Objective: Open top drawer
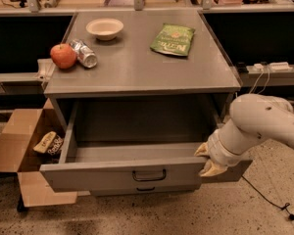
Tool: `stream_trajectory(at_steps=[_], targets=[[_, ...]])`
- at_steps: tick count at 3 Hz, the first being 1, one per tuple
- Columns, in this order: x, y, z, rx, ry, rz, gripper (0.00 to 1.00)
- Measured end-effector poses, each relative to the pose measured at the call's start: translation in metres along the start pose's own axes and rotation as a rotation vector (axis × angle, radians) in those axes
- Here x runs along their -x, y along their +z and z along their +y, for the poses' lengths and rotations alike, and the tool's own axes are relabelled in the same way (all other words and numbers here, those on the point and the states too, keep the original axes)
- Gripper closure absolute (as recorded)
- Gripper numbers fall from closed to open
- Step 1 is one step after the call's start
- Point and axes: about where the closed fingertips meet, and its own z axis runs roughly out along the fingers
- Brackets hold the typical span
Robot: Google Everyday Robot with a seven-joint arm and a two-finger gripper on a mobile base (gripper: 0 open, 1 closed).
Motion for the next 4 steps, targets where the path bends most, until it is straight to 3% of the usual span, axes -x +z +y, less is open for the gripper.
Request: stream_trajectory(at_steps=[1,2,4], targets=[[0.0002,-0.0001,0.0048,-0.006,0.008,-0.009,1.0],[0.0002,-0.0001,0.0048,-0.006,0.008,-0.009,0.85],[0.0002,-0.0001,0.0048,-0.006,0.008,-0.009,0.39]])
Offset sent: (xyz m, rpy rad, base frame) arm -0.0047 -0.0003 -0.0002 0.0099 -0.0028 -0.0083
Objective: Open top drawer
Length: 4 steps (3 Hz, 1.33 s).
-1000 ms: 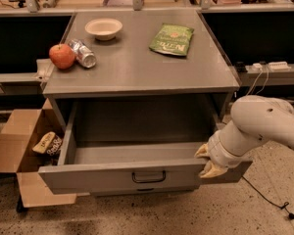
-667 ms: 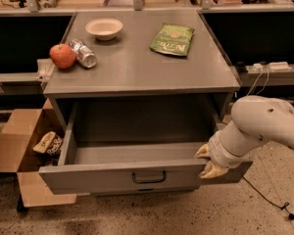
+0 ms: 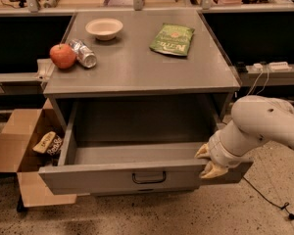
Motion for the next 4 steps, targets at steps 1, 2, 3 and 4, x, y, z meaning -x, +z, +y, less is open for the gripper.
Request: stream_trajectory(at_steps=[1,2,3,4], targets=[[0.0,0.0,0.0,0.0,0.0,0.0,0.14],[0.0,0.0,0.0,0.0,0.0,0.0,0.0],[0.0,0.0,0.0,0.0,0.0,0.0,0.0],[0.003,-0.012,-0.004,-0.004,-0.02,-0.017,0.0]])
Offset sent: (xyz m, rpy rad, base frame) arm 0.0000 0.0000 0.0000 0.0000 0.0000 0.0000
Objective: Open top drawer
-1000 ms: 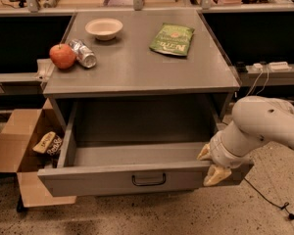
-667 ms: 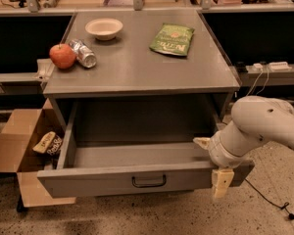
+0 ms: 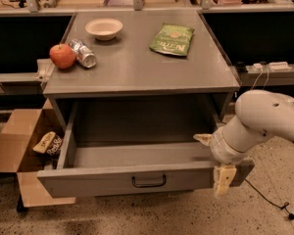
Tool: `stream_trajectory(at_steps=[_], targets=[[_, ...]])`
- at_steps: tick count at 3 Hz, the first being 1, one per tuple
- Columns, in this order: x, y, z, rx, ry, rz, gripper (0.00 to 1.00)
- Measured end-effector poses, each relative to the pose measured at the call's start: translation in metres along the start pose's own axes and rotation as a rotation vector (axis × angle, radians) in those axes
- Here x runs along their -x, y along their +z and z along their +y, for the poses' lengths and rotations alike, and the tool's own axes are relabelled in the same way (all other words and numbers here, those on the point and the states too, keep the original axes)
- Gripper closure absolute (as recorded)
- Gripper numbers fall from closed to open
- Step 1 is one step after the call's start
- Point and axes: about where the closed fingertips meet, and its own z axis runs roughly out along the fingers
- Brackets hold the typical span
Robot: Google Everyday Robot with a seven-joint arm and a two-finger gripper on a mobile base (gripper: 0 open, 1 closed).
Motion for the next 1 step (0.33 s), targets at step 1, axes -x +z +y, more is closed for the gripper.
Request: stream_trajectory(at_steps=[1], targets=[[0.0134,-0.0329,-0.0117,-0.026,-0.04,-0.02,0.0]])
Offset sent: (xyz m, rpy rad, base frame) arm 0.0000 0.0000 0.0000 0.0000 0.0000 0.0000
